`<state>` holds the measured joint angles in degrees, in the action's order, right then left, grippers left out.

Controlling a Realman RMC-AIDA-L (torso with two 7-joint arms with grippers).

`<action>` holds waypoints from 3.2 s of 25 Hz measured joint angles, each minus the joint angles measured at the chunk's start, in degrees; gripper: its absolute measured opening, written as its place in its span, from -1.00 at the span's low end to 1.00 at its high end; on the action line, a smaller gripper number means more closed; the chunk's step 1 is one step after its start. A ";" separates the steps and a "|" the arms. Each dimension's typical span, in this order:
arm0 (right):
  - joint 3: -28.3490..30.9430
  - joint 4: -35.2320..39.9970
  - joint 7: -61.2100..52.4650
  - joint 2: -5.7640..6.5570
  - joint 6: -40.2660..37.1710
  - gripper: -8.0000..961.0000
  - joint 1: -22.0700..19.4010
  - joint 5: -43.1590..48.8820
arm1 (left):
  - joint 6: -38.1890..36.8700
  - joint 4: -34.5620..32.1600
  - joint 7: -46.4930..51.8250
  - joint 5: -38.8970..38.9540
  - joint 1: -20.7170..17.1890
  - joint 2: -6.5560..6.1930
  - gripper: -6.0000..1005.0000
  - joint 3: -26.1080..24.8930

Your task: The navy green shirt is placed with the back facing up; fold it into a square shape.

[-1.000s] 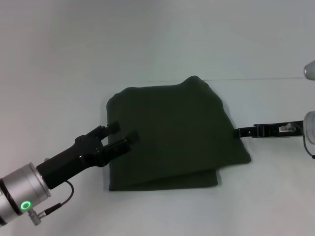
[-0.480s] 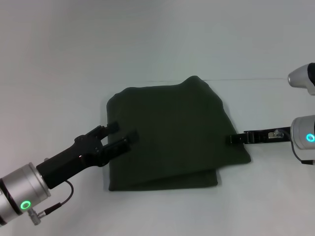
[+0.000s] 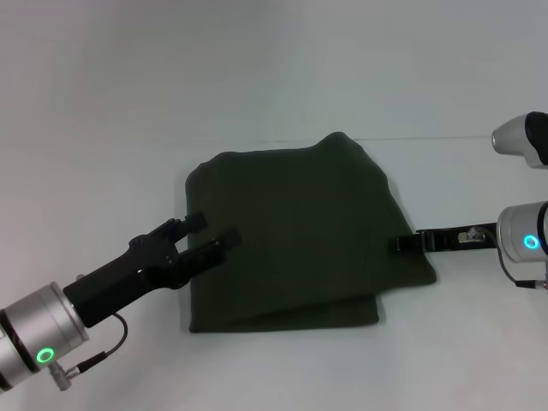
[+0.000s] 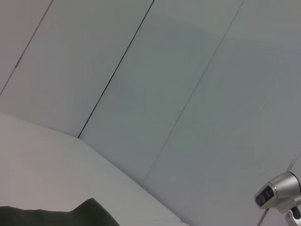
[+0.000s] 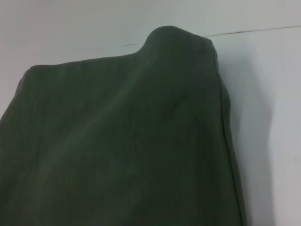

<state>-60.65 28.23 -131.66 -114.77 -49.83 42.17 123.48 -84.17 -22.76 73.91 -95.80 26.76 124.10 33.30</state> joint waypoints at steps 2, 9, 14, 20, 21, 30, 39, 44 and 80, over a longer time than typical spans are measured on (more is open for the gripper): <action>0.00 -0.05 0.00 -0.11 0.10 0.26 0.05 0.00 | 0.06 0.00 0.00 0.00 0.04 0.00 0.74 0.01; 0.11 -0.07 0.00 -0.29 0.22 -0.01 0.28 0.00 | 0.55 0.00 0.00 0.00 0.14 0.00 0.74 0.01; 0.22 -0.11 0.01 -0.28 0.25 -0.50 0.53 0.00 | 0.62 0.00 0.00 0.05 0.16 0.00 0.74 0.01; 0.02 -0.02 0.09 -0.26 0.01 -0.92 0.69 -0.03 | 1.31 0.00 0.00 0.10 0.36 0.00 0.74 0.01; 0.02 0.15 0.13 -0.26 -0.04 -0.93 0.68 -0.06 | 1.37 0.00 0.00 0.09 0.38 0.00 0.74 0.01; 2.70 2.03 2.41 -0.26 -4.24 -0.92 0.16 -0.52 | 1.47 0.00 0.00 0.09 0.48 0.00 0.74 0.01; 6.22 4.10 3.03 0.14 -9.01 -0.88 -0.69 -0.53 | 1.48 0.00 0.22 0.15 0.96 0.00 0.74 0.01; 7.06 4.29 3.06 0.37 -9.30 -0.87 -0.93 -0.42 | 1.47 0.00 0.74 0.18 1.07 -0.05 0.74 0.01; 7.02 4.84 10.37 -4.76 7.86 -0.64 4.72 0.14 | 8.68 -0.48 3.43 0.19 2.92 -0.18 0.74 -0.10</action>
<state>-53.62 33.07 -121.29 -119.54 -41.97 46.89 123.62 -75.49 -23.25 77.35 -95.61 29.68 123.92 33.21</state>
